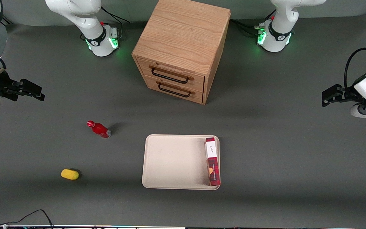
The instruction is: Place coke bottle on tray
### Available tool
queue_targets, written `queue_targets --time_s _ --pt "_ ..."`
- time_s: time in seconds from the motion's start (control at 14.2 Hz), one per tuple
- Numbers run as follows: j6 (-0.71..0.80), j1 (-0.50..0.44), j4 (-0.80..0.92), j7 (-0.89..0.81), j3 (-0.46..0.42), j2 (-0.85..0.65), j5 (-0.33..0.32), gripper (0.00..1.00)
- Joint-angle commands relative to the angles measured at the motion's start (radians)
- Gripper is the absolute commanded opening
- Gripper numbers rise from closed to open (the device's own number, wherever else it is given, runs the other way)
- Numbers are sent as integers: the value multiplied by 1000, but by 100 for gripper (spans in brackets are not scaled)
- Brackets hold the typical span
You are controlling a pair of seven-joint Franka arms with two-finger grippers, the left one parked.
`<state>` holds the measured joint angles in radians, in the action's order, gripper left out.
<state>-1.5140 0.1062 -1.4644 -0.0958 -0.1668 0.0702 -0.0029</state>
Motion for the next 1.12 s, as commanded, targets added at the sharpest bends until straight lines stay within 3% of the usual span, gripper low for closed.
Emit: queue_targets --time_s 0.0,0.7,0.84,1.05 --pt "29 18 42 -16 -42 19 -29 100" --pt "18 20 59 -56 -46 54 -3 100" --pt "5 38 46 -49 -48 66 30 100" --pt "-127 47 -98 13 -51 49 35 100"
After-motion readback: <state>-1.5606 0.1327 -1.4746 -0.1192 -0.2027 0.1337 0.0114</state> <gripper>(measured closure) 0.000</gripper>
